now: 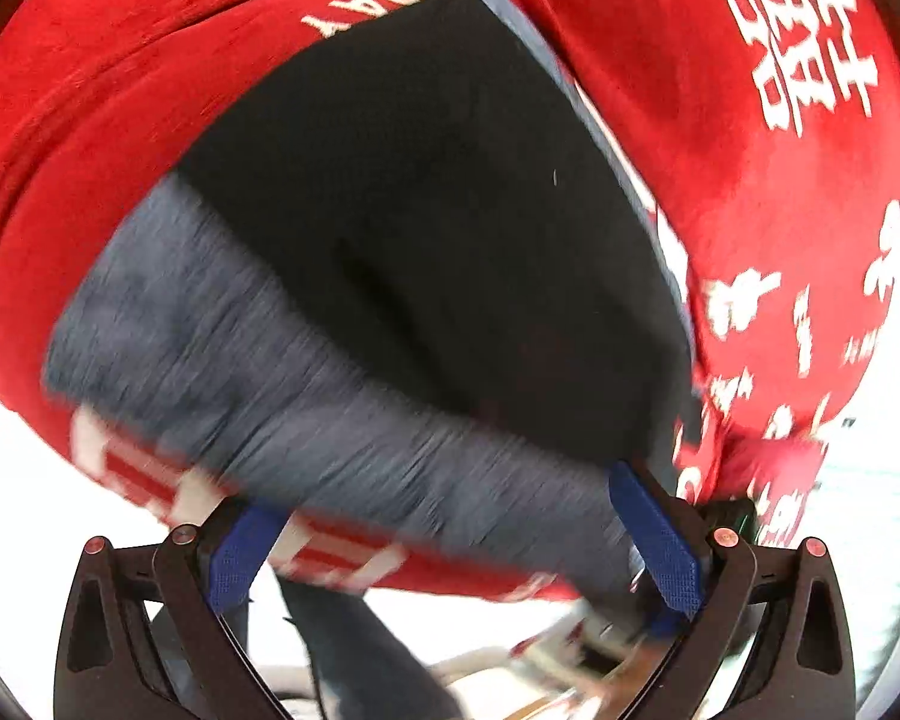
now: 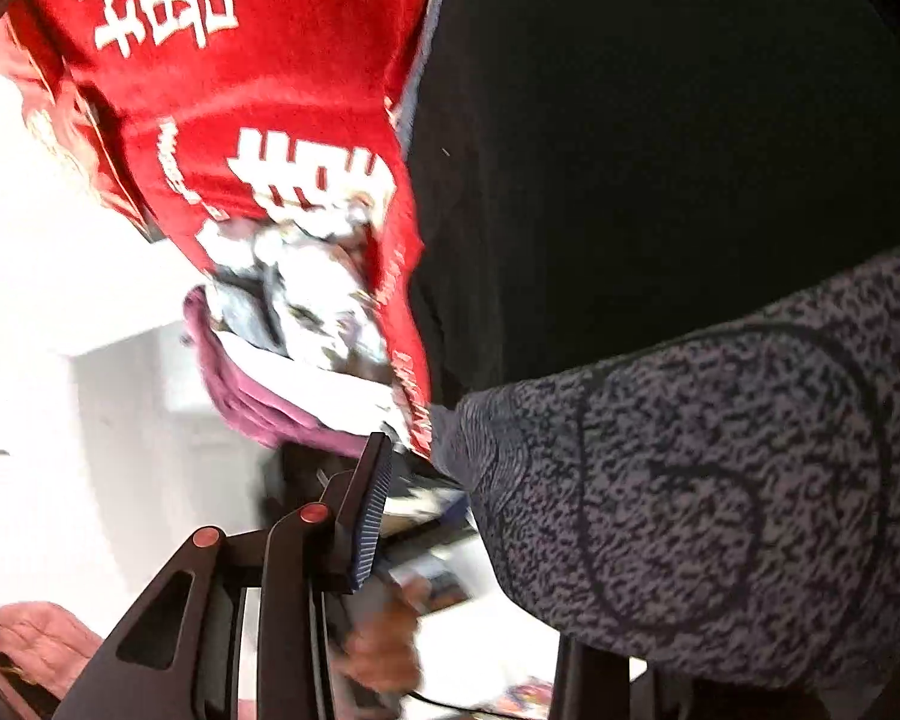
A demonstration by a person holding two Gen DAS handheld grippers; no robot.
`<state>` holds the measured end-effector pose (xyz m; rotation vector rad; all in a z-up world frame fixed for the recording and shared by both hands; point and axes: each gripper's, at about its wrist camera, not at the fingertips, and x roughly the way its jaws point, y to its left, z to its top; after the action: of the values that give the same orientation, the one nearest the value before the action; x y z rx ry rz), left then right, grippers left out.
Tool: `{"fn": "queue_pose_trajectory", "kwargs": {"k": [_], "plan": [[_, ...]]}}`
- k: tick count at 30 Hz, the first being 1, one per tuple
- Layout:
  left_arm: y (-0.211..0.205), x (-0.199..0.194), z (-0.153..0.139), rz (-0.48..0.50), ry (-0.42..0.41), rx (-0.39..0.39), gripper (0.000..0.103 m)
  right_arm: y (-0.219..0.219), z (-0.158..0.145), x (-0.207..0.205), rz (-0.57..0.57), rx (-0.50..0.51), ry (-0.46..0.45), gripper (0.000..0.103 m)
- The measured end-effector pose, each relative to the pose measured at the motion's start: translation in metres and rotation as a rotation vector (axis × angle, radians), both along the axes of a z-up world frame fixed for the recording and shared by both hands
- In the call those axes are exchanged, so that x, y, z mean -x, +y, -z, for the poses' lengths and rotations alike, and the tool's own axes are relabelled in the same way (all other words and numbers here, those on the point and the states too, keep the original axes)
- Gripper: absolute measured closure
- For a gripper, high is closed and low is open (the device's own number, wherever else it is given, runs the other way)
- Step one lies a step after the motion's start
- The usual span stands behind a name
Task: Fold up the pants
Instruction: 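Grasp the grey waistband with the left gripper while the right gripper grasps it too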
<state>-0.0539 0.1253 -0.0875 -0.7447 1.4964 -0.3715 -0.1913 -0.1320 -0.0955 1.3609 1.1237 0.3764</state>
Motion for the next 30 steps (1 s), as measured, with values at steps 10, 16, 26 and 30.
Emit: {"fn": "queue_pose_trajectory", "kwargs": {"k": [10,16,26,30], "plan": [[0.003,-0.006,0.018,0.049,0.019,-0.124,0.032,-0.056,0.009,0.06,0.149,0.238,0.124,0.048],[-0.01,-0.008,0.012,0.144,0.013,-0.202,0.053,-0.098,0.016,0.107,0.475,0.072,0.164,0.052],[-0.007,-0.024,-0.058,0.13,-0.082,-0.226,0.076,-0.131,-0.085,0.043,0.229,0.341,0.106,0.096],[-0.031,-0.062,-0.104,0.113,-0.233,-0.236,0.075,-0.143,-0.122,-0.033,0.059,0.434,0.052,0.096]]}}
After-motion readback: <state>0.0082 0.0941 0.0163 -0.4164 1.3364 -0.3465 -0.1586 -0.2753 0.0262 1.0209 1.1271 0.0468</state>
